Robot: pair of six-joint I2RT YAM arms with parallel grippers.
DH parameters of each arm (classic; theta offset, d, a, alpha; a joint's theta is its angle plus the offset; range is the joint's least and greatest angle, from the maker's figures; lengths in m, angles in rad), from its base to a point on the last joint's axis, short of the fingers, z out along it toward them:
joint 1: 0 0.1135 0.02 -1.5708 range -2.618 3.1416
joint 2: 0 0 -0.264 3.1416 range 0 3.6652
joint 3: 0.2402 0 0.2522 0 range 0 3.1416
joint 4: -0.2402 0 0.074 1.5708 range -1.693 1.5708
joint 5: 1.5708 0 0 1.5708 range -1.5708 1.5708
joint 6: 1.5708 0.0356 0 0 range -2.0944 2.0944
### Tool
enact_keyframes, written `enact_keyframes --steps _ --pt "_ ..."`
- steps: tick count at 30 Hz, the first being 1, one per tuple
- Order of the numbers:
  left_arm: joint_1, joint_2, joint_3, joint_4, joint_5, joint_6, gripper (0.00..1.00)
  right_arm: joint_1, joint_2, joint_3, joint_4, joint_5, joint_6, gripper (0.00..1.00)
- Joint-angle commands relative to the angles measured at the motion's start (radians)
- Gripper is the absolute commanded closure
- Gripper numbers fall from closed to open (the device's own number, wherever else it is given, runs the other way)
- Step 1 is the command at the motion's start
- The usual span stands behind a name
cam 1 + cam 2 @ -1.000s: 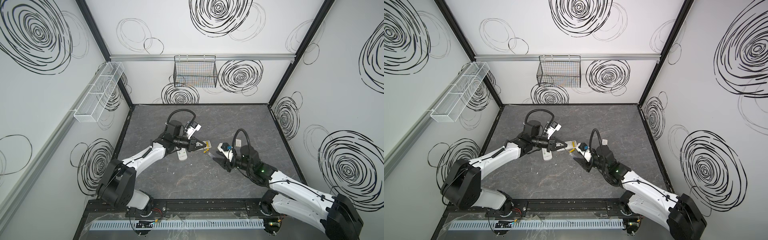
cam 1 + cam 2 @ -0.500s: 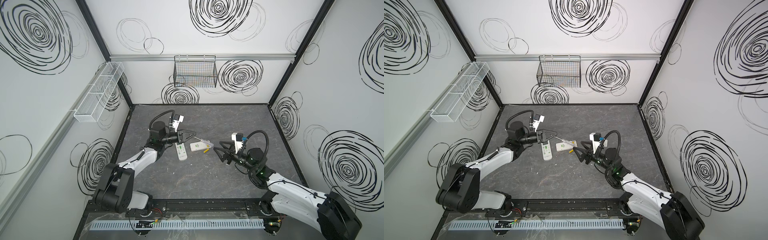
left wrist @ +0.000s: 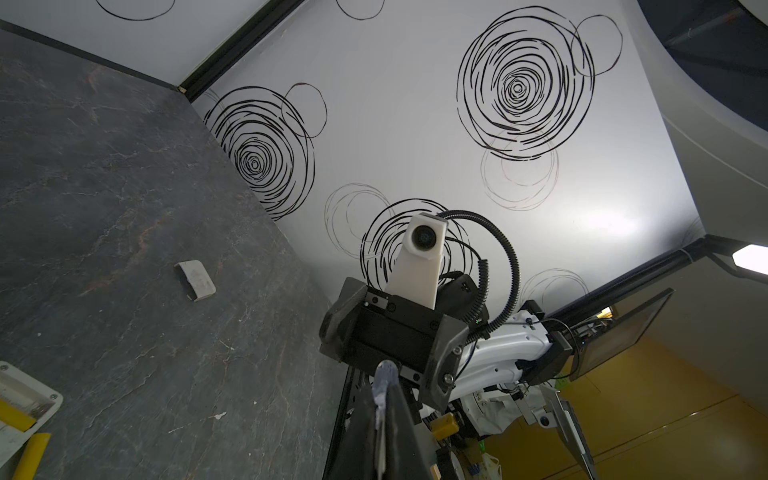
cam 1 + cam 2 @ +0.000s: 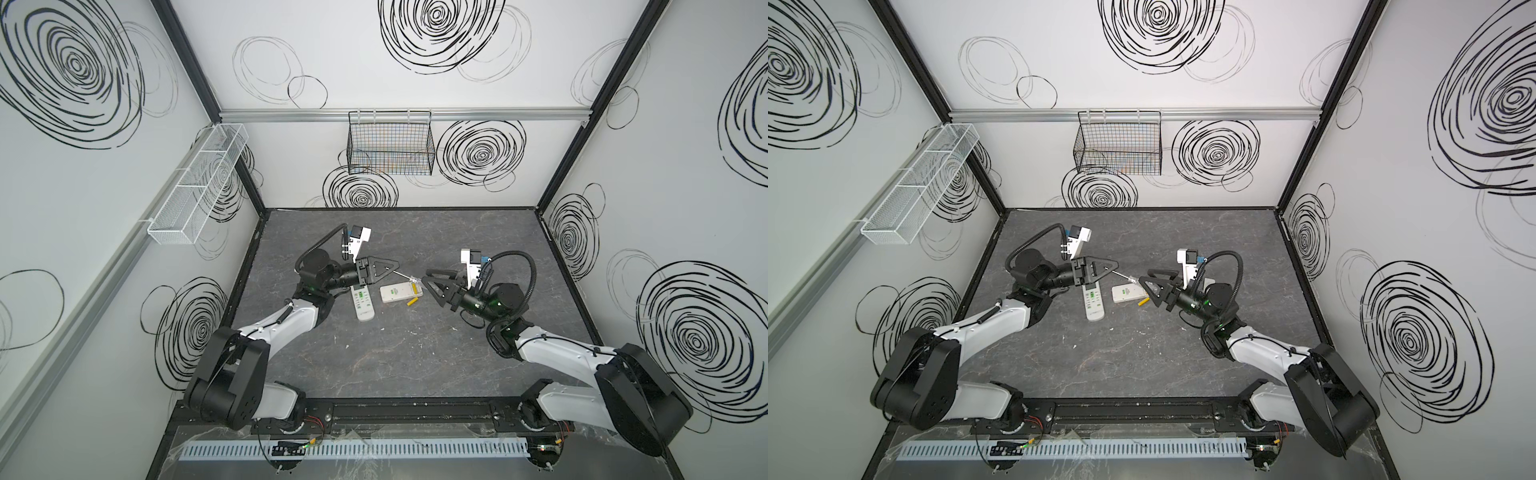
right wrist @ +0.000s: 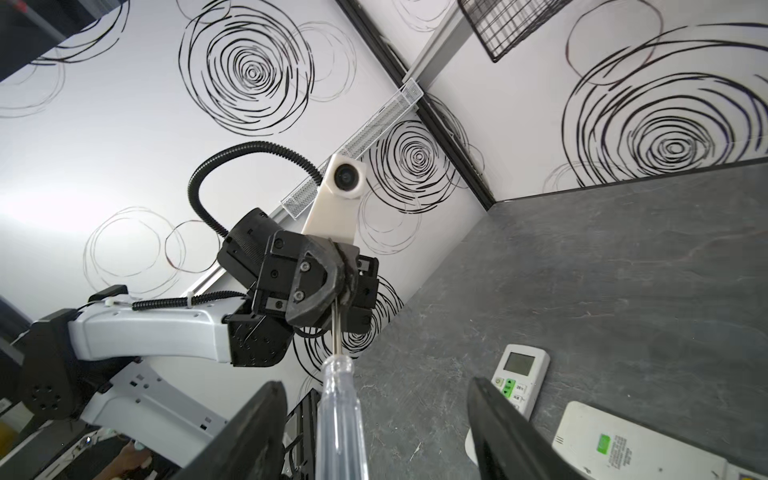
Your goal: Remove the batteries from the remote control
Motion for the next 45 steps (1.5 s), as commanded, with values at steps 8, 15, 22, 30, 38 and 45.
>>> enact_keyframes --steps 8,15,22,30,38,45 --pt "0.01 0.002 -0.001 0.095 0.003 0.028 1.0 0.002 0.172 0.101 0.116 -0.223 0.343 0.43" --pt "0.018 -0.004 -0.002 0.068 0.01 0.076 1.0 0.002 0.195 0.082 0.282 -0.193 0.556 0.49" --pt "0.022 -0.003 -0.002 0.064 0.013 0.097 1.0 0.014 0.245 0.079 0.438 -0.178 0.752 0.61" --pt "0.034 -0.006 -0.005 0.051 0.01 0.121 1.0 0.028 0.224 0.078 0.325 -0.207 0.723 0.63" --pt "0.036 -0.009 -0.007 0.044 0.009 0.132 1.0 0.028 0.201 0.088 0.258 -0.209 0.689 0.82" --pt "0.066 -0.017 0.014 0.031 0.006 0.115 0.41 -0.052 0.116 0.112 -0.024 -0.256 0.446 1.0"
